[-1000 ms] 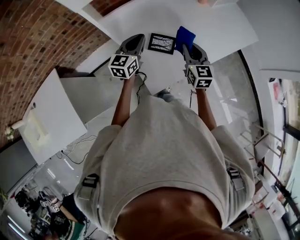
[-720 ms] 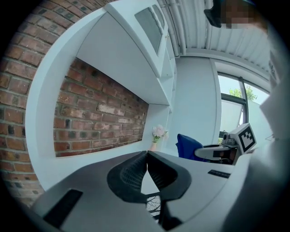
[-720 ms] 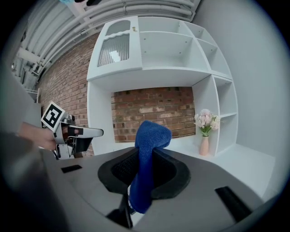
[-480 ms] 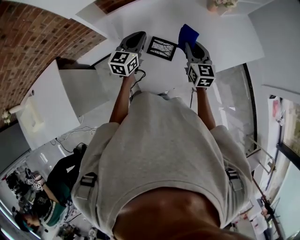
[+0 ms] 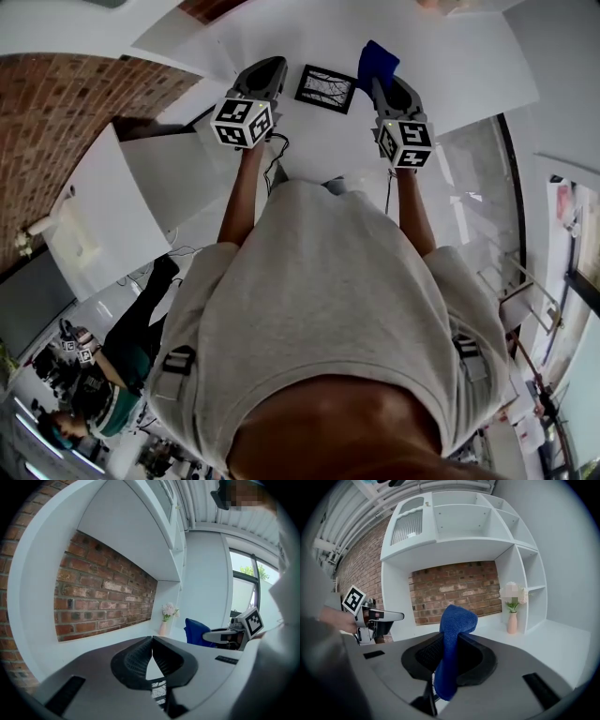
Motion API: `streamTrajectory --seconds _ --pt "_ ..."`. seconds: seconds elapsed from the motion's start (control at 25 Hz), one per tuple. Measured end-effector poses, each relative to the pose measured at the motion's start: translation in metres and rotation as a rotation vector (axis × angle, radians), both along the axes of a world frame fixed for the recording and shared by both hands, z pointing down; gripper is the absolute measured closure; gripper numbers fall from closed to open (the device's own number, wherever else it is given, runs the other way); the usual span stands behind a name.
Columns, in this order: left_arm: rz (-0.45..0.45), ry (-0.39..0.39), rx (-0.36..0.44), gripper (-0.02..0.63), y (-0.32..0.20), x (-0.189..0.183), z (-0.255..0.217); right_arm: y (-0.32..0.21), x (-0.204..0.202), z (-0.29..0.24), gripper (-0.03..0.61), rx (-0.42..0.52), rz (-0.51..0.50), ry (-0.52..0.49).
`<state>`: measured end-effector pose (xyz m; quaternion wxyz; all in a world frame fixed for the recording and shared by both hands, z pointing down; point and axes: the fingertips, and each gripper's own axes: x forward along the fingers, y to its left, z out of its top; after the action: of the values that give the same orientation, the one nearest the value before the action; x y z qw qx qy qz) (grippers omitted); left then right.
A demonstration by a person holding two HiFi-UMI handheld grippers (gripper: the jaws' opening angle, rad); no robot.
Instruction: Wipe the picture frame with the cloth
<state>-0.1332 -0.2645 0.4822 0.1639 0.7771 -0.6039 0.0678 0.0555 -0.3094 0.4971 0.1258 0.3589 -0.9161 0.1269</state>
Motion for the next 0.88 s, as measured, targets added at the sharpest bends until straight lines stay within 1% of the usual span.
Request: streamTrajectory --seconds 0.16,0.32,0.44,0.64,0.88 --pt "0.045 0.019 -0.021 0.597 -0.006 -0.003 0.013 0.002 -0.003 0.009 0.5 -0.016 0.039 0.021" --pt "0.112 0.034 -0.035 0.597 -0.016 -0.006 0.024 0.001 -0.008 0.016 0.5 -0.024 0.097 0.044" --pt "0.168 0.051 -0.048 0.597 -0.02 -0.011 0.033 0.004 -0.016 0.02 0.5 -0.036 0.151 0.057" --pt "0.235 0.078 -0.068 0.597 -0.024 -0.019 0.048 0.014 -0.032 0.03 0.5 -0.056 0.208 0.075" --pt "0.269 0.109 -0.096 0.597 -0.021 -0.021 0.069 0.034 -0.045 0.046 0.5 -0.1 0.222 0.095"
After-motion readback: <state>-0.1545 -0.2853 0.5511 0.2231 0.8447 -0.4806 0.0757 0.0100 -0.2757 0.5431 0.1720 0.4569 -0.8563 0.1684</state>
